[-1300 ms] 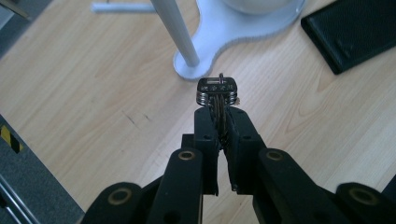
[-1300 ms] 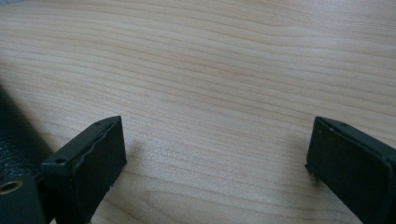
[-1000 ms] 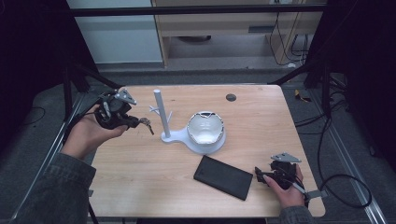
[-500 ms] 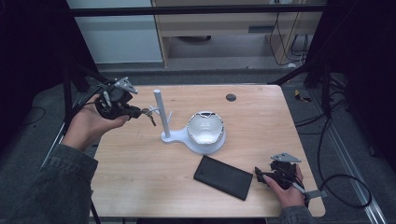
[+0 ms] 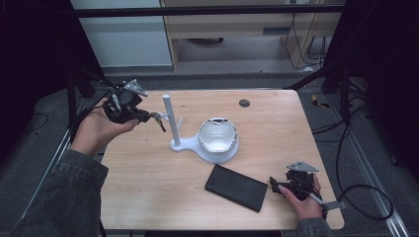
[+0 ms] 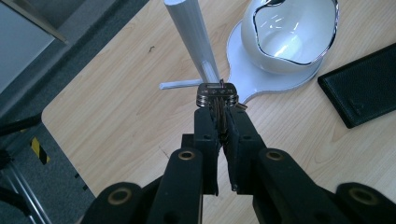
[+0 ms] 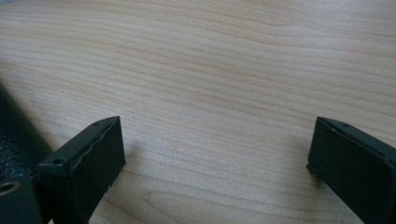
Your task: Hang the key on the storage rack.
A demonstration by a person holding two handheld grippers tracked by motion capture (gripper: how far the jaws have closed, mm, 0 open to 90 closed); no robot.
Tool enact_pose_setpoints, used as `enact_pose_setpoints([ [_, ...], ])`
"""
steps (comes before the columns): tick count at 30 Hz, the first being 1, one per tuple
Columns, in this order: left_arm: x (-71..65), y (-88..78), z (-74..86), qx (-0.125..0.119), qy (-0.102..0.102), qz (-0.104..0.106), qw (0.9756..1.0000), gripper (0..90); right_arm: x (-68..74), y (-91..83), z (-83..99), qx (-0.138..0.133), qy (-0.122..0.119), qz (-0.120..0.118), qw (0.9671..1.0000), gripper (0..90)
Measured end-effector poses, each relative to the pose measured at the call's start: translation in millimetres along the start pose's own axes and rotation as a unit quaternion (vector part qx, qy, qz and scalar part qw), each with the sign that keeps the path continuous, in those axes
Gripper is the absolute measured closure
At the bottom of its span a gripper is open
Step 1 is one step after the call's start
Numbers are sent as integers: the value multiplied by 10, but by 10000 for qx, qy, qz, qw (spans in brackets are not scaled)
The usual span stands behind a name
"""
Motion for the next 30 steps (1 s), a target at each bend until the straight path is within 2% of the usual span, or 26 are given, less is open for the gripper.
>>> enact_pose_setpoints([
  [7, 47, 61, -12, 6, -109, -52, 9999, 836, 8, 0, -1, 1, 37, -11, 10000, 37],
  [10, 63, 83, -27, -75, -178, -81, 9998, 836, 9, 0, -1, 2, 38, -13, 10000, 37],
  [17, 84, 118, -30, -60, -213, -99, 9997, 835, 8, 1, -1, -2, 5, -21, 10000, 37],
  [21, 87, 130, -54, -137, -177, -224, 9995, 832, 7, 0, 1, 9, -3, -16, 10000, 37],
  [22, 102, 104, -74, -273, -160, -356, 9989, 813, 8, 0, 1, 8, -5, -17, 10000, 37],
  [26, 117, 39, -50, -384, -158, -468, 9980, 737, 11, -1, 1, 8, 0, -24, 10000, 37],
  [30, 74, -23, 33, -516, -149, -525, 9972, 688, 13, -1, 1, 4, -11, -26, 10000, 36],
])
Point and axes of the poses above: each handheld gripper's, and its own axes: y roughly forward along the jaws, z roughly out of its underside, x roughly to its left, the point moved 9 cm from there along y, roughly forward along the jaws, and after that the axes turned 2 degrees about -x, right-handed, at the moved point
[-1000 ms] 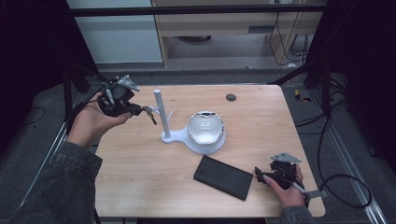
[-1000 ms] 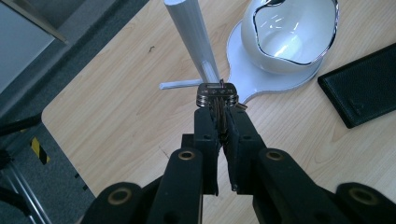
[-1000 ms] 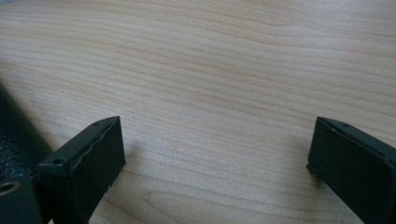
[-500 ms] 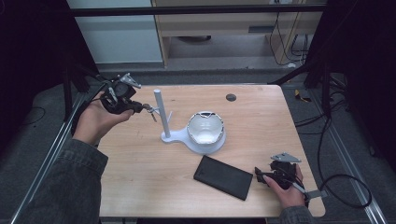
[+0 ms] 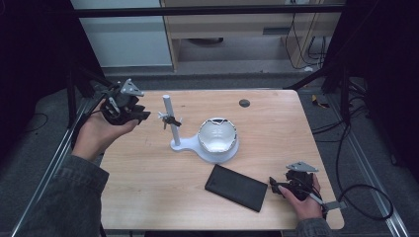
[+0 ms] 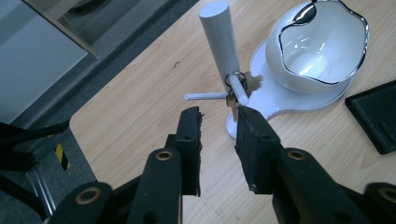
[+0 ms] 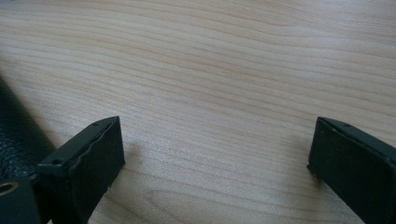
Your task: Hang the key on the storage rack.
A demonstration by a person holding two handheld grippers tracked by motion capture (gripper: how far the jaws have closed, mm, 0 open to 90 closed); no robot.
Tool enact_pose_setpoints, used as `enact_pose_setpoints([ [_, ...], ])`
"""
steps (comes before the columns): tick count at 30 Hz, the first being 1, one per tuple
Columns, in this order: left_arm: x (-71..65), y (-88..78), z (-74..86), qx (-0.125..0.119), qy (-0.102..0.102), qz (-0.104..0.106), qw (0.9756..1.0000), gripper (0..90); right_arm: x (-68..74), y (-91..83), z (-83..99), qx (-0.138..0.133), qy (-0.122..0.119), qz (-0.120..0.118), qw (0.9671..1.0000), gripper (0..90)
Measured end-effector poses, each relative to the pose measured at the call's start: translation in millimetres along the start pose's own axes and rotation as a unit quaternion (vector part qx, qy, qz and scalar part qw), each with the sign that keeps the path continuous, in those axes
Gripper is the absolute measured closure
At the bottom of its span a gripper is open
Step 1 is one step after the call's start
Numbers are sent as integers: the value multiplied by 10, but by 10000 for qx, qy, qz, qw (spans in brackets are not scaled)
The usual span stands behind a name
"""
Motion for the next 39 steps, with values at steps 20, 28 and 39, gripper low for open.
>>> enact_pose_setpoints([
  [20, -643, 145, 481, -343, 344, 31, 9988, 232, -54, -93, -110, -332, 86, 136, 9993, 71],
  [28, -1008, 417, 635, -365, 282, 472, 9978, 95, -18, -84, -110, -308, 9, 86, 9995, 72],
  [39, -1419, 649, 859, -282, 233, 955, 9948, 55, -2, -95, -119, -339, -10, 84, 9994, 71],
])
Point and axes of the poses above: each handheld gripper's, and its own axes: y roughly forward along the jaws, z roughly out of its underside, x roughly to its left, the point moved 9 cm from there along y, roughly forward along the jaws, and after that the axes turned 2 degrees about -x, right-handed, at the moved point
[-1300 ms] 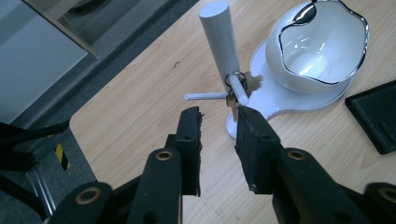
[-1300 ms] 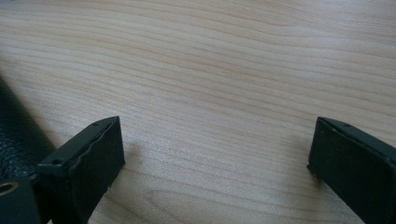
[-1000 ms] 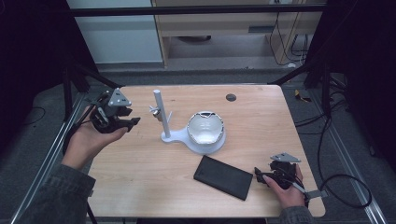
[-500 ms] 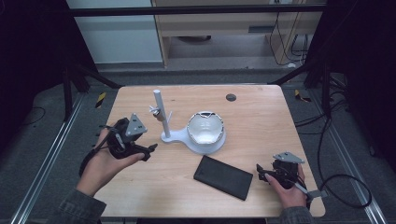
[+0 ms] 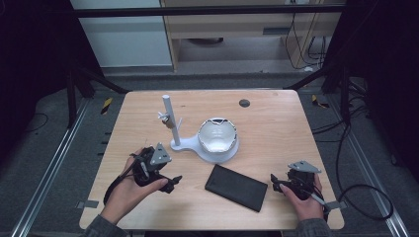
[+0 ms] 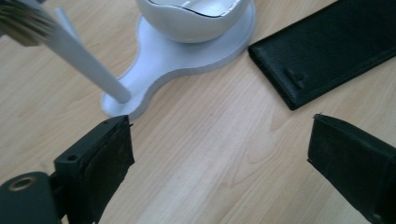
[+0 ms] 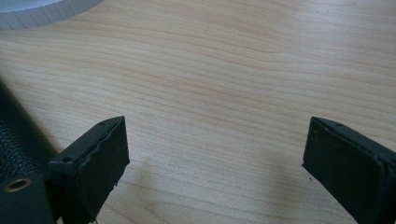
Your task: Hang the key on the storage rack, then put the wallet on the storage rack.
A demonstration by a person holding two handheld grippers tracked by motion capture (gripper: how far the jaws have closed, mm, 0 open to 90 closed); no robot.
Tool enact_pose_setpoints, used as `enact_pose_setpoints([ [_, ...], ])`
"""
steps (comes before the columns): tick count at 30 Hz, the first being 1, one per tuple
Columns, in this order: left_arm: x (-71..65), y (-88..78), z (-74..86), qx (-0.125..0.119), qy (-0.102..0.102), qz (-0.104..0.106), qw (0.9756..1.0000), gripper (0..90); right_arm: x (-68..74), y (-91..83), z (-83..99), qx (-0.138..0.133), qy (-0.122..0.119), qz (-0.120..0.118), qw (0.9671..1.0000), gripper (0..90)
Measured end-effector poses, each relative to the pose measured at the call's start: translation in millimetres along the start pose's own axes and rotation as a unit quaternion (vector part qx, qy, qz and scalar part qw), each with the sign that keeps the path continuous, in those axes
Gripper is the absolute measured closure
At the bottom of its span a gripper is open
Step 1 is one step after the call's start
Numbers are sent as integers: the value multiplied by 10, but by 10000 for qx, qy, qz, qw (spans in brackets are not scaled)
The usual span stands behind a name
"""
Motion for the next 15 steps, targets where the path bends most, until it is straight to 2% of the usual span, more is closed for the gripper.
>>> enact_pose_setpoints([
  [5, -184, 216, 73, 51, 70, 266, 9996, 69, -4, -51, -23, -86, 23, -9, 10000, 70],
  [7, -238, 307, 92, 101, 80, 306, 9994, 77, 3, -85, -41, -148, 3, -7, 9999, 73],
  [9, -290, 396, 111, 168, 92, 384, 9991, 95, 44, -133, -65, -269, -50, -121, 9996, 73],
  [12, -358, 530, 135, 257, 70, 461, 9986, 102, 61, -149, -66, -294, -77, -174, 9994, 84],
  [13, -375, 572, 148, 304, 72, 474, 9984, 133, 65, -157, -67, -321, -139, -207, 9992, 125],
  [14, -389, 607, 156, 326, 51, 489, 9983, 133, 65, -157, -67, -321, -139, -207, 9992, 125],
  [15, -426, 690, 175, 340, 45, 470, 9983, 199, 76, -166, -70, -336, -151, -259, 9990, 166],
])
Point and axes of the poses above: each handheld gripper's, and its own axes: y roughly forward along the jaws, z roughly out of its underside, x roughly to its left, the point moved 9 cm from there along y, roughly forward along the jaws, and after that the axes turned 2 degrees about -x, right-handed, at the moved point
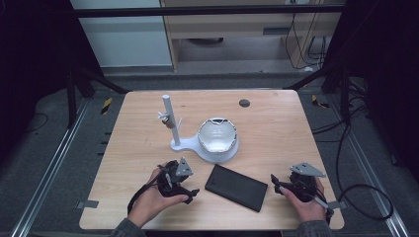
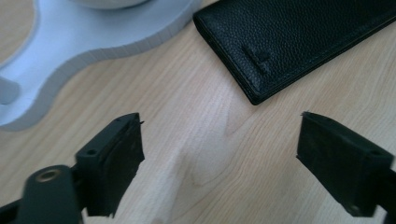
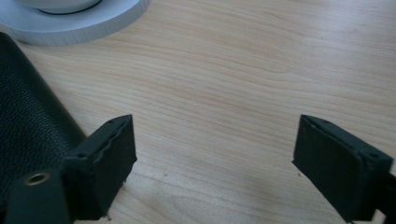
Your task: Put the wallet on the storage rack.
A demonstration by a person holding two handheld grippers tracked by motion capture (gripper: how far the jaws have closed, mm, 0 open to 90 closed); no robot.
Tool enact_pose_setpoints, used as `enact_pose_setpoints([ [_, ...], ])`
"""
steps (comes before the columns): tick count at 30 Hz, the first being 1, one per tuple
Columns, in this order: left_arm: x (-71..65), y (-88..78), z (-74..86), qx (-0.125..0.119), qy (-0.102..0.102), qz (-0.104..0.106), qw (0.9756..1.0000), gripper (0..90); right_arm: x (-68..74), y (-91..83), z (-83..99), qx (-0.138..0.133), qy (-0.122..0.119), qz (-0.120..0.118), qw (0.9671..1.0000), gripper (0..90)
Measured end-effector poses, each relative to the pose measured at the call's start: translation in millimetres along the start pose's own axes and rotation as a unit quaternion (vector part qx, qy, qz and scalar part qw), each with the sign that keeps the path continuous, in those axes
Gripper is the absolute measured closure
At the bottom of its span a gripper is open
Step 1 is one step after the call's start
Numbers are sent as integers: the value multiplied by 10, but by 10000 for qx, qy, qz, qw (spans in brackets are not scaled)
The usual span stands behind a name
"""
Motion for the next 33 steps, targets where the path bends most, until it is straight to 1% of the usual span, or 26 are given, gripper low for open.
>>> enact_pose_setpoints([
  [1, 0, 0, 0, 0, 0, 0, 10000, 265, 0, 0, 0, 0, 0, 0, 10000, 166],
  [2, -18, 58, 26, 87, 41, 47, 9999, 286, 3, -9, -10, -33, -43, -24, 10000, 204],
  [3, -18, 58, 26, 87, 41, 47, 9999, 332, 3, -9, -10, -33, -43, -24, 10000, 204],
  [4, -33, 88, 41, 130, 48, 75, 9999, 332, 4, -10, -13, -38, -48, -28, 10000, 223],
  [5, -44, 114, 58, 193, 89, 98, 9997, 401, 3, -10, -15, -43, -59, -29, 10000, 242],
  [6, -53, 146, 77, 266, 124, 85, 9995, 432, 3, -11, -18, -50, -65, -42, 10000, 263],
  [8, -78, 184, 97, 327, 140, 121, 9993, 535, 7, -18, -27, -65, -51, -72, 9999, 305],
  [9, -84, 192, 98, 327, 137, 130, 9993, 568, 2, -22, -31, -84, -92, -83, 9999, 331],
  [10, -97, 197, 96, 319, 168, 184, 9992, 603, 1, -25, -34, -98, -93, -81, 9999, 345],
  [11, -113, 198, 94, 329, 204, 212, 9990, 661, -1, -28, -36, -107, -88, -76, 9999, 362],
  [14, -148, 209, 90, 397, 316, 273, 9983, 760, -5, -36, -37, -115, -94, -90, 9998, 411],
  [16, -161, 219, 89, 477, 355, 304, 9978, 806, -5, -38, -38, -121, -123, -101, 9998, 451],
  [17, -165, 229, 85, 517, 334, 318, 9976, 837, -5, -40, -38, -117, -128, -104, 9998, 463],
  [19, -176, 240, 73, 552, 301, 388, 9973, 869, -5, -39, -35, -114, -153, -112, 9998, 483],
  [20, -185, 246, 64, 564, 300, 422, 9971, 884, 3, -43, -34, -97, -114, -125, 9998, 490],
  [22, -191, 258, 43, 576, 326, 404, 9970, 893, -1, -40, -35, -109, -158, -122, 9997, 508],
  [26, -200, 285, 27, 703, 414, 376, 9960, 897, -2, -44, -39, -126, -181, -138, 9997, 520],
  [29, -205, 305, 12, 687, 390, 380, 9962, 898, -4, -45, -36, -116, -162, -147, 9997, 515],
  [33, -218, 324, 8, 704, 443, 379, 9958, 898, -7, -43, -35, -112, -162, -146, 9997, 505],
])
Point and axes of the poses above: each handheld gripper's, and its own axes: y roughly forward along the jaws, z roughly out of its underside, x roughly to its left, the point moved 9 cm from there along y, roughly forward along the jaws, and after that the axes turned 2 degrees about -x, right-handed, at the moved point
